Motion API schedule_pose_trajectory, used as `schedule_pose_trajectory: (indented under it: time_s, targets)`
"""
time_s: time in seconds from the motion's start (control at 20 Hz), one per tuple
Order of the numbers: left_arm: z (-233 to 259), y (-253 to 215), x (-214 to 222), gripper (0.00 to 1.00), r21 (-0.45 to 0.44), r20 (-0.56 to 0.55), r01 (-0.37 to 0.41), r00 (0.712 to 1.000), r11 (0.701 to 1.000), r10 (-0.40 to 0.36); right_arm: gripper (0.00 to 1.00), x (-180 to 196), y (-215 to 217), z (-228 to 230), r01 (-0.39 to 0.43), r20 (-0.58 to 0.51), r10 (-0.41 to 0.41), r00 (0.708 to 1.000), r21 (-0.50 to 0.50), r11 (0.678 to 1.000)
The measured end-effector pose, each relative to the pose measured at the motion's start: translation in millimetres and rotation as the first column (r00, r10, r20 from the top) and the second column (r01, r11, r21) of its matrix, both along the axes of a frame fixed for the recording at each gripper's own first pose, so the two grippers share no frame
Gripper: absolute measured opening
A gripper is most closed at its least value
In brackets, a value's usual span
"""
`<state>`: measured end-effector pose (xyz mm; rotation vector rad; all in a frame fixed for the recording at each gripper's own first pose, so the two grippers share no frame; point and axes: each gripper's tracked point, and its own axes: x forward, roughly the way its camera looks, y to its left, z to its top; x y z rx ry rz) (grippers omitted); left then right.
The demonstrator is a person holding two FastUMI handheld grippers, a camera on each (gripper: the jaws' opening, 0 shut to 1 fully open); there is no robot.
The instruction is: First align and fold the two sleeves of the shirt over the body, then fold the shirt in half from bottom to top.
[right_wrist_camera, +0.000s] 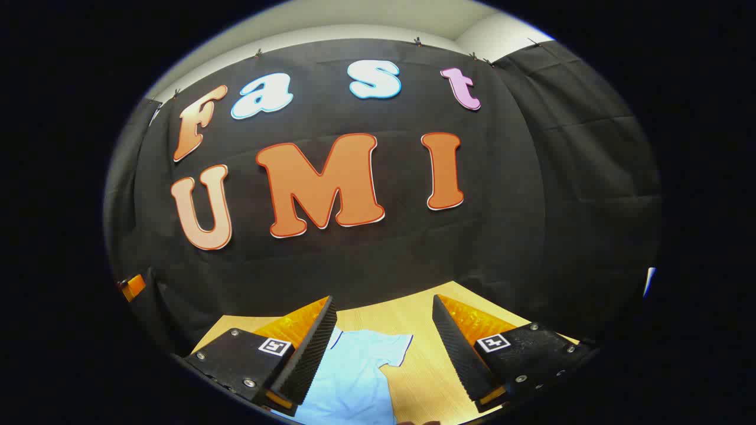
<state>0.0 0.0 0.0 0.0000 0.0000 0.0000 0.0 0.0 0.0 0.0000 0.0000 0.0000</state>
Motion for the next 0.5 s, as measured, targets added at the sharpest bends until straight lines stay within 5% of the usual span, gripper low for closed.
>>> schedule_pose_trajectory:
  time_s: [0.5]
  targets:
    - [-29,-10,61,0.98,-0.007,-0.081,-0.082,0.993,0.997,0.081,0.98,81,-19,-22,0.025,-0.140,-0.025,0.990,0.000,1.000]
